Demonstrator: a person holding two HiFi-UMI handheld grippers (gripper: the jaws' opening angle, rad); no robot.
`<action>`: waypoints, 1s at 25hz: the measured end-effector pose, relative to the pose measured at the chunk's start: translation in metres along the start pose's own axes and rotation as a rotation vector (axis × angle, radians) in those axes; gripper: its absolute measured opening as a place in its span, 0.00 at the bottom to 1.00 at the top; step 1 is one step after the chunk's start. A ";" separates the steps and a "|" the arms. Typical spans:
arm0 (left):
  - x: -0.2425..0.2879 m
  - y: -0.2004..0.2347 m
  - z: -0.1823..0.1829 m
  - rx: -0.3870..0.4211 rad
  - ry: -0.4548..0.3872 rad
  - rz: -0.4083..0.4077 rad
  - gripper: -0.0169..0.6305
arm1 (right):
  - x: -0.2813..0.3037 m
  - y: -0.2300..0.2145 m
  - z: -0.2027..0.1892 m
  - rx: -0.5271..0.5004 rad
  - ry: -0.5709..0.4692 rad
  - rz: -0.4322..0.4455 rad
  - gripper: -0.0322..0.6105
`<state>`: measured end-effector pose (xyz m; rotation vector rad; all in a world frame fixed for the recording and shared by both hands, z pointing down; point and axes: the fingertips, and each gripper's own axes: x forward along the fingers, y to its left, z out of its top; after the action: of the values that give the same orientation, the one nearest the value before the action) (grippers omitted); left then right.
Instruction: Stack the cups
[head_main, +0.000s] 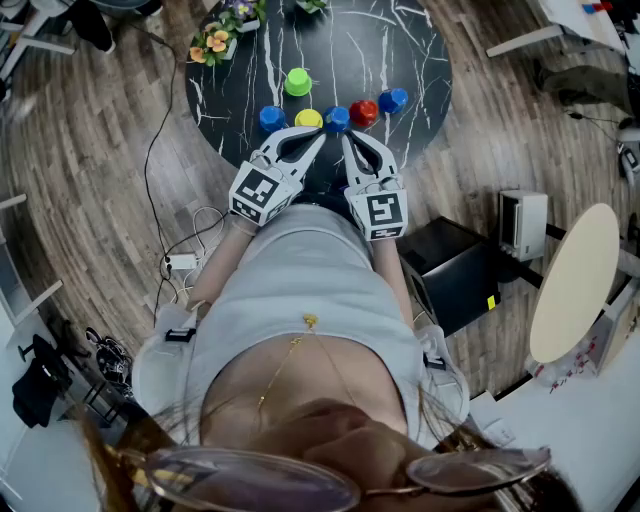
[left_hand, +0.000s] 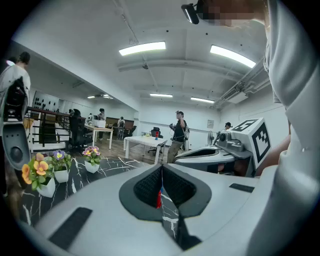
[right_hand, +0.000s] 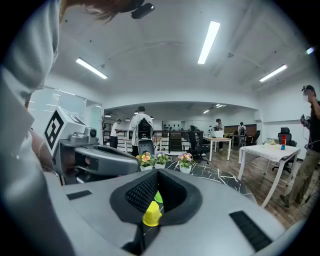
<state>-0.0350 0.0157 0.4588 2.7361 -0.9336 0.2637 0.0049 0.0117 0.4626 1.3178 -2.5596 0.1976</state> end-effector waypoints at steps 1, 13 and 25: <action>0.001 0.001 -0.001 -0.001 -0.001 0.002 0.07 | 0.001 0.000 0.000 0.005 -0.004 0.004 0.08; 0.000 0.017 -0.011 -0.009 0.015 0.041 0.08 | 0.007 0.000 -0.006 0.023 0.008 0.017 0.16; -0.005 0.037 -0.020 -0.028 0.045 0.086 0.19 | 0.011 -0.001 -0.011 0.020 0.030 0.021 0.17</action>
<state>-0.0630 -0.0042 0.4828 2.6574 -1.0357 0.3234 0.0008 0.0048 0.4759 1.2854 -2.5539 0.2458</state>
